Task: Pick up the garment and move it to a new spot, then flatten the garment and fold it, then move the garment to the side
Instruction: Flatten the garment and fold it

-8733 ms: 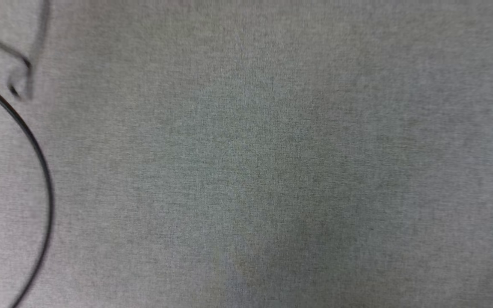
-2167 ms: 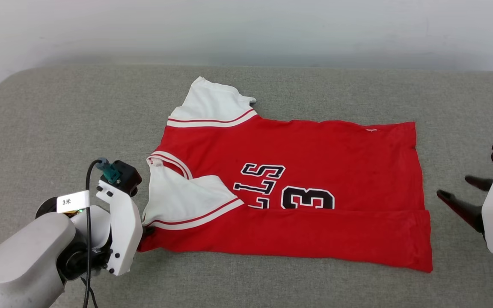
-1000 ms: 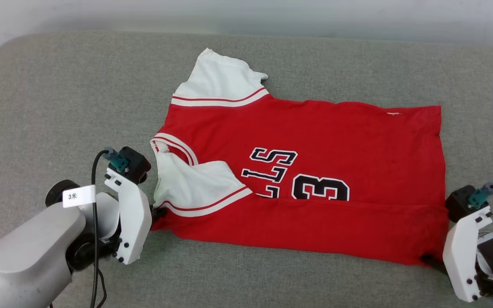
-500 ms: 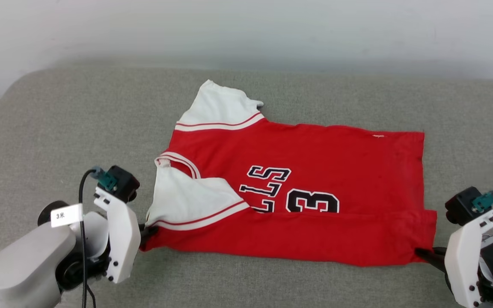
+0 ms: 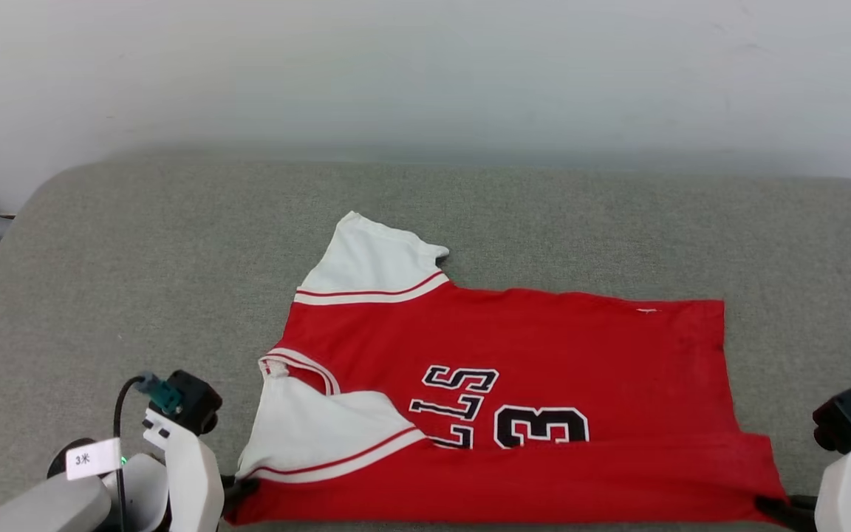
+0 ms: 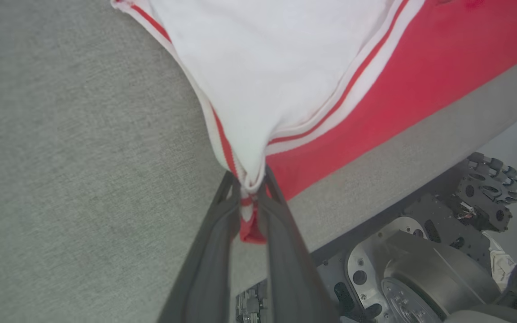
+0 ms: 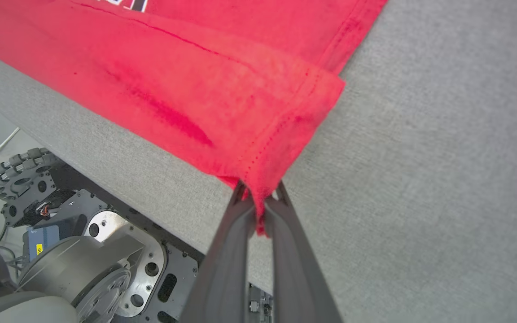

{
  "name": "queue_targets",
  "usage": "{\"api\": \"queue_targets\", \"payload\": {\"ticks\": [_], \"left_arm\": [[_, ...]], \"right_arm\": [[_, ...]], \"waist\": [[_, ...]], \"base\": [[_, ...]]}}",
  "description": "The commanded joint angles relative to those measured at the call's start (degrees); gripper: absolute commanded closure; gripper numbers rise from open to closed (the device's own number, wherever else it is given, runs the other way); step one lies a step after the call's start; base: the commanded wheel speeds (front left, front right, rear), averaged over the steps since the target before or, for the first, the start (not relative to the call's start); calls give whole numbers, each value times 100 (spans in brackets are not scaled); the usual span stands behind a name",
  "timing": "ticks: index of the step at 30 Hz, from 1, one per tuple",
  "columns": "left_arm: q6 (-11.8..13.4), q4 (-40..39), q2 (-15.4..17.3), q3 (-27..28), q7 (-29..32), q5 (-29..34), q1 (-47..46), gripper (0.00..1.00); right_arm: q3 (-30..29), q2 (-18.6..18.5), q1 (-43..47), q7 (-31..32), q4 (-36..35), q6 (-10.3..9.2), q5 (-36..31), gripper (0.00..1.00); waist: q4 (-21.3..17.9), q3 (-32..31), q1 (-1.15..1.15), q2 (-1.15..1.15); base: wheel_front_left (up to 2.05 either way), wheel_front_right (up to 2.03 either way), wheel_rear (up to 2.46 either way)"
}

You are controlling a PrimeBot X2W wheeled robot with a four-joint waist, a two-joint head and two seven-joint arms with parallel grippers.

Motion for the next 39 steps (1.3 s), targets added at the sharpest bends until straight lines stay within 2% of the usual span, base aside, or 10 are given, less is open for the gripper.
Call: {"api": "queue_targets", "payload": {"ticks": [1, 8, 14, 19, 20, 21, 22, 29, 34, 39], "left_arm": [[25, -13, 15, -8, -35, -3, 65, 100], [183, 16, -35, -68, -169, -55, 337, 100], [125, 434, -233, -114, -229, -46, 365, 100], [52, 855, -419, -116, -332, -56, 347, 100], [50, 1023, -501, -62, -475, -108, 408, 23], [72, 1056, -512, -52, -527, -91, 425, 0], [79, 1083, -496, -46, -634, -62, 459, 0], [199, 770, -261, 208, -1253, 19, 537, 0], [487, 558, -132, 448, -1841, 274, 396, 0], [731, 531, -170, 636, -2340, 635, 135, 0]], "right_arm": [[-41, -17, 67, 9, -10, -5, 29, 100], [-409, 189, 468, 349, 114, -5, -71, 100], [-364, 423, 510, 374, 403, -5, -292, 100], [-188, 595, 415, 94, 822, -7, -505, 100], [-174, 776, 402, -113, 1007, -6, -404, 74], [-204, 817, 401, -222, 1036, -6, -390, 31], [-255, 849, 413, -425, 1061, -6, -423, 0], [-689, 1045, 573, -1312, 721, -5, -547, 0], [-1328, 1571, 517, -2437, 403, -5, -1177, 0], [-1787, 2190, 514, -3319, 84, -5, -1938, 0]], "waist": [[0, 3, 0, 0], [-6, 207, 0, 0], [-5, 449, 0, 0], [-4, 504, 0, 0], [0, 430, 0, 0], [-3, 397, 0, 0], [-3, 319, 0, 0], [3, 85, 0, 0], [-38, 28, 0, 0], [-129, 18, 0, 0]], "base": [[0, 0, 0], [0, 0, 0], [0, 0, 0], [0, 0, 0], [0, 0, 0], [0, 0, 0], [0, 0, 0], [0, 0, 0], [0, 0, 0], [0, 0, 0]]}}
